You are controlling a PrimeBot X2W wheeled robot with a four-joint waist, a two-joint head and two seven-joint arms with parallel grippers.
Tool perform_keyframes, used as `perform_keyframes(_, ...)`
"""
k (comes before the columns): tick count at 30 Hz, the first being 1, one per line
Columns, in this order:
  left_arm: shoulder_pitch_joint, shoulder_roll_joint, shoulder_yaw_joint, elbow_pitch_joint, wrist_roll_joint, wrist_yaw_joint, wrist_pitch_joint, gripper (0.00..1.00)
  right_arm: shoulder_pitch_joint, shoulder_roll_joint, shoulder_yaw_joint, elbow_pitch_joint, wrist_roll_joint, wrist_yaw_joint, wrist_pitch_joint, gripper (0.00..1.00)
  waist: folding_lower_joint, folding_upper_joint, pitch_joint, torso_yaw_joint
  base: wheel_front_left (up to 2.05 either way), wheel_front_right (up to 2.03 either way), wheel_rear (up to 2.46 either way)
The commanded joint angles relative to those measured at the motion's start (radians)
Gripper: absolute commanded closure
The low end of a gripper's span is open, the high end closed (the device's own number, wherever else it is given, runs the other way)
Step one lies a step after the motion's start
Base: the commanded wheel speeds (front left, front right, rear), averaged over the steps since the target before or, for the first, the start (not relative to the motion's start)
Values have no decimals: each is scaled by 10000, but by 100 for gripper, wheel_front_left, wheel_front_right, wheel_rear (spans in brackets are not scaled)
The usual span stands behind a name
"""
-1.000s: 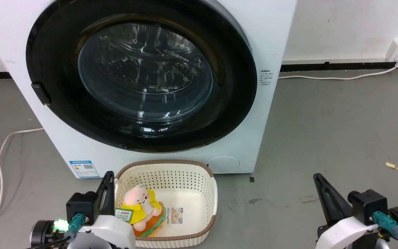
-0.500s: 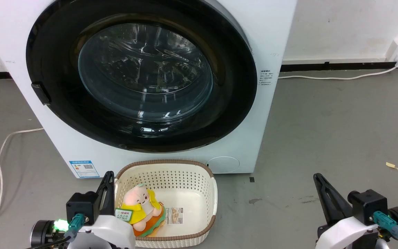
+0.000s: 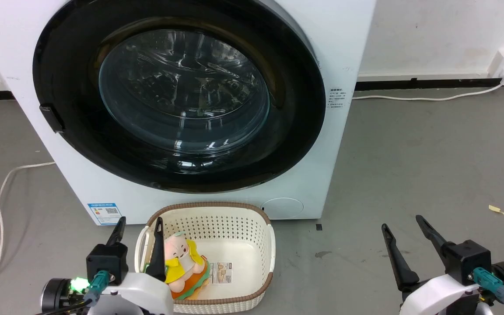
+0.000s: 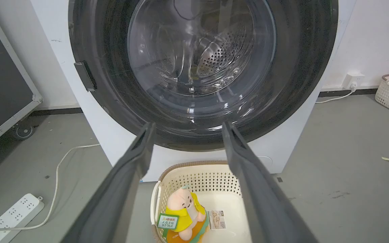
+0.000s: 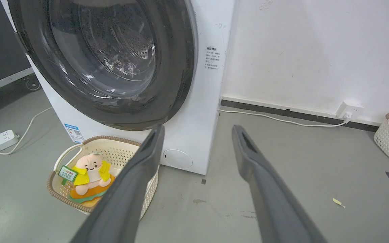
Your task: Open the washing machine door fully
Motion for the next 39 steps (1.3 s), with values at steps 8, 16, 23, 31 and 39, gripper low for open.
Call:
perform_keyframes(8, -11, 2, -212, 103, -161, 76, -266, 0, -18, 5, -17, -48, 167, -1, -260, 0, 0, 0, 33, -10, 0, 0, 0)
perform_keyframes(16, -42, 3, -356, 134, -232, 113, -413, 0, -87, -3, 40, -141, 348, -2, -406, 0, 0, 0, 106, 15, 0, 0, 0)
perform_keyframes(23, -137, 4, -584, 165, -349, 187, -621, 0, -477, -157, 54, -134, 1206, -2, -507, 0, 0, 0, 291, 147, 0, 0, 0)
perform_keyframes(31, -259, 5, -786, 157, -428, 247, -789, 0, -1158, -332, -135, -37, 2227, -3, -205, 0, 0, 0, 580, 303, 0, 0, 0)
perform_keyframes(39, -456, 6, -1037, 174, -550, 324, -934, 0, -1935, -389, -505, 217, 3275, -3, 211, 10, 0, 0, 886, 520, 0, 0, 0)
